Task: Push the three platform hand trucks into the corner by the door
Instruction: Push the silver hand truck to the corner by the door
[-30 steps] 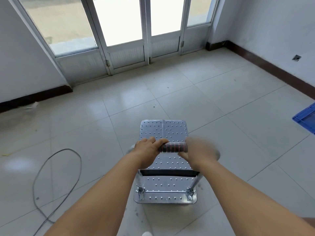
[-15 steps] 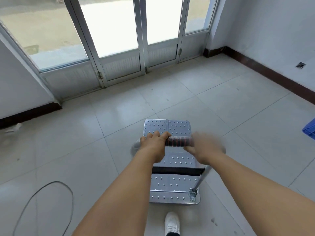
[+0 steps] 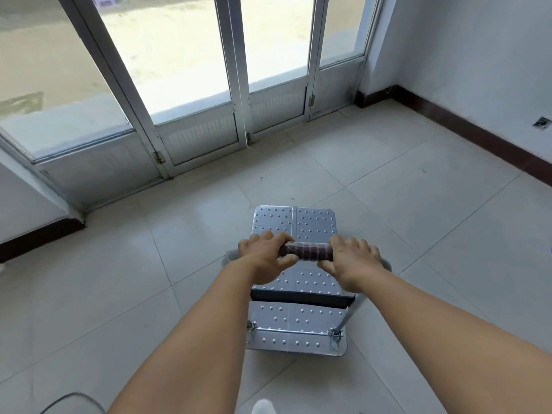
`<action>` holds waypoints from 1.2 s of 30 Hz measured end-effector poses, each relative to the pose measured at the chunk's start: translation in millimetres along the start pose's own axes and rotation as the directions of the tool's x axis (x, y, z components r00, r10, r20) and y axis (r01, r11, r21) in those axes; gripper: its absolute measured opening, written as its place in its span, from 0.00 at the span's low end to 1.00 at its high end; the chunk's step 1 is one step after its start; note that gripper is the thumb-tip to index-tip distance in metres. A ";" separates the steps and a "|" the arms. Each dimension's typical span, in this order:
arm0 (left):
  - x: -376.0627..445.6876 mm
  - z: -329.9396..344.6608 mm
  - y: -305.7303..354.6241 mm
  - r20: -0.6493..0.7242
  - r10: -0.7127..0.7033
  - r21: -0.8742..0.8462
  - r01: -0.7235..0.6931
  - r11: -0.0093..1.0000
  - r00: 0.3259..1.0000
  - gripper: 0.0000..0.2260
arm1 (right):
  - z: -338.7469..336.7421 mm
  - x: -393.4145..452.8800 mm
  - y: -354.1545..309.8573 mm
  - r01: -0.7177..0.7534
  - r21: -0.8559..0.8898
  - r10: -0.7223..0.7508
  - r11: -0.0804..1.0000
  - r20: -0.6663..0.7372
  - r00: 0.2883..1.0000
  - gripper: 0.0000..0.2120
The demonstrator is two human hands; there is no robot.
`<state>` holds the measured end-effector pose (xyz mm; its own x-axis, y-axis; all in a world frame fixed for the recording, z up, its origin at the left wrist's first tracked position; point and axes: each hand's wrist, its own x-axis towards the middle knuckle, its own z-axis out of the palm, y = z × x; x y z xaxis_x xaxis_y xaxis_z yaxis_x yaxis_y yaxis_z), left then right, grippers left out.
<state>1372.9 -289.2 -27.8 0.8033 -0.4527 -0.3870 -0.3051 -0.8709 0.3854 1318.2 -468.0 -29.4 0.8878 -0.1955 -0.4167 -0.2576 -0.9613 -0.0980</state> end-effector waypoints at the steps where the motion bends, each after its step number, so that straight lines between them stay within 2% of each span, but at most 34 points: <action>1: 13.8 -8.2 -6.0 -0.011 0.001 0.004 -0.001 1.000 1.000 0.16 | -5.1 13.7 -5.2 -0.006 0.001 0.006 1.000 -0.006 1.000 0.23; 10: 129.5 -79.1 -46.7 0.028 0.020 0.130 -0.023 0.991 0.999 0.13 | -51.7 122.6 -49.2 -0.105 0.031 0.105 0.994 -0.011 0.994 0.24; 16: 200.0 -122.8 -69.9 0.054 0.019 0.115 -0.025 0.993 0.998 0.12 | -80.6 190.2 -78.0 -0.169 0.043 0.170 0.985 -0.028 0.985 0.25; 27: 350.4 -215.2 -121.3 0.067 0.167 0.218 -0.177 0.960 0.984 0.15 | -138.4 326.4 -123.7 -0.231 0.046 0.234 0.972 -0.087 0.968 0.26; 36: 473.4 -284.4 -157.6 0.050 0.320 0.252 -0.322 0.913 0.946 0.16 | -184.8 438.0 -167.8 -0.350 0.085 0.357 0.933 -0.083 0.930 0.26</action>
<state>1946.8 -311.8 -33.6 0.6367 -0.7165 -0.2851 -0.6658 -0.6973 0.2655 1820.8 -428.3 -28.4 0.7657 -0.5411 -0.3476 -0.5838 -0.8116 -0.0226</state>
